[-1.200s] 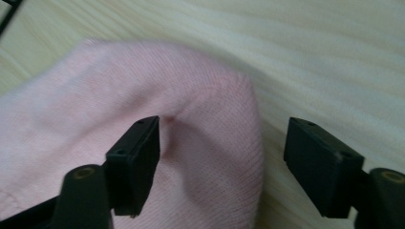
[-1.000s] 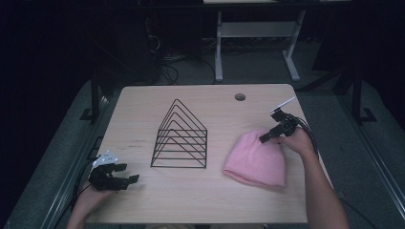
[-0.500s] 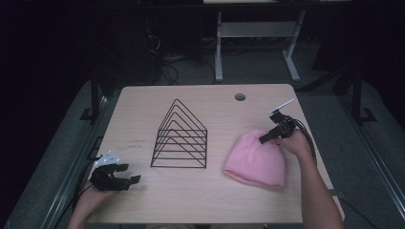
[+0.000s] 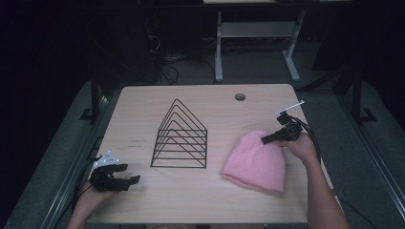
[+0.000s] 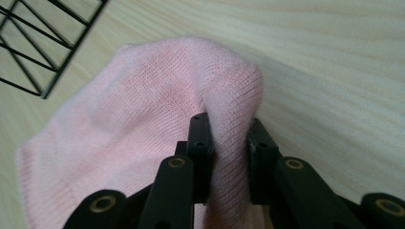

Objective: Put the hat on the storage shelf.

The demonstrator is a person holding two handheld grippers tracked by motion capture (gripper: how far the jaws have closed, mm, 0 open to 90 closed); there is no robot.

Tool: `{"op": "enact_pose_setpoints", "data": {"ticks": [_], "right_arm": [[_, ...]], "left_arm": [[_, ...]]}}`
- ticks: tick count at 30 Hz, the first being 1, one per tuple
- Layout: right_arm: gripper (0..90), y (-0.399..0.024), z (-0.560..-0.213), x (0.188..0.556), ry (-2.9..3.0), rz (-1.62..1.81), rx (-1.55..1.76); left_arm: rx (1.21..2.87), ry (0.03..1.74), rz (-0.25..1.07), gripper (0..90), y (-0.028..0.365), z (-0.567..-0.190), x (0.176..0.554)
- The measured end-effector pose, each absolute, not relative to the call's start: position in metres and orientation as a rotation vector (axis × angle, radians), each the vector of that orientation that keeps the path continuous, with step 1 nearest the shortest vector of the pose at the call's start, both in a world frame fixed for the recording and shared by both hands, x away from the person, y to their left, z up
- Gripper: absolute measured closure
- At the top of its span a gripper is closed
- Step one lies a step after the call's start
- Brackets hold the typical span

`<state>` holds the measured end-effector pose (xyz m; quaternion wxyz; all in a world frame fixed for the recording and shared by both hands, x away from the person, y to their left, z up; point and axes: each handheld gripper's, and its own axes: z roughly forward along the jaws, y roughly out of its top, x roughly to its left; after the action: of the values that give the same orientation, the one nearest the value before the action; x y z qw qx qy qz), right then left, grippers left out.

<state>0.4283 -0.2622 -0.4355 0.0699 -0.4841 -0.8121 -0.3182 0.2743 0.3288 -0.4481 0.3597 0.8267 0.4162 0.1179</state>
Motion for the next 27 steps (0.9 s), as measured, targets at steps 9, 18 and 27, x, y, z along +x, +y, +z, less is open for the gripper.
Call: {"op": "enact_pose_setpoints", "data": {"ticks": [9, 18, 27], "right_arm": [[76.6, -0.260, -0.398, 0.405, -2.466, -1.128, -1.360], [76.8, -0.252, -0.364, 0.392, -2.515, -1.194, -1.262], [76.6, -0.240, -0.339, 0.387, -2.557, -1.235, -1.180]], "left_arm": [[2.132, 1.067, 0.311, 24.6, 0.326, -0.446, 0.274], [2.147, 1.068, 0.308, 24.7, 0.324, -0.447, 0.274], [2.160, 1.067, 0.296, 24.7, 0.324, -0.446, 0.274]]}}
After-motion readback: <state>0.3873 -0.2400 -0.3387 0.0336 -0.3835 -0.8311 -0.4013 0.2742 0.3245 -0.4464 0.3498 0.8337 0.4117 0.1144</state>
